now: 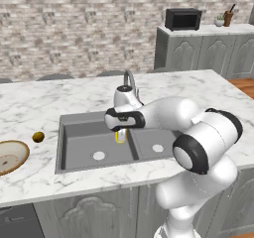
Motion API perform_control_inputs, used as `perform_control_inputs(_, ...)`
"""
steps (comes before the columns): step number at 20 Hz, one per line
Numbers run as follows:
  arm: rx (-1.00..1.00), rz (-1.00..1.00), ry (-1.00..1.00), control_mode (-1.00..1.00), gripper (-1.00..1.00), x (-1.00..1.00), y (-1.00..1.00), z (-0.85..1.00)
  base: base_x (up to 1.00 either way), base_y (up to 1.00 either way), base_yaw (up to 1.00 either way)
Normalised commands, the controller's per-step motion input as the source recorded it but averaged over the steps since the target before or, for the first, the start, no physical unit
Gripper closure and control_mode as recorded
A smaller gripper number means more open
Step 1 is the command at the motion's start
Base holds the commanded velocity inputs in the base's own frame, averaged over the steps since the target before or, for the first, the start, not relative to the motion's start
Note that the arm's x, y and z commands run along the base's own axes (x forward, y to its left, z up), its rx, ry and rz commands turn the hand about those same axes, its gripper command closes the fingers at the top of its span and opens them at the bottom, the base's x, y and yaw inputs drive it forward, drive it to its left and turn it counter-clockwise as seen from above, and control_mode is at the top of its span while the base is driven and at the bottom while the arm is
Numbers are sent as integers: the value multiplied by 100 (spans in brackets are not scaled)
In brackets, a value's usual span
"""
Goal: Remove the kiwi and lemon from the sink. Then move the bowl and cup from the counter to the sink for washing.
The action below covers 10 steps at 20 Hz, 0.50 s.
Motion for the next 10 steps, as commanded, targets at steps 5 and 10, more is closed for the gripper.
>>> perform_control_inputs(5, 0, 0, 0, -100, 100, 22, 4, -21, 0, 0, 0)
perform_control_inputs(10, 0, 0, 0, -100, 100, 19, 4, -22, 0, 0, 0)
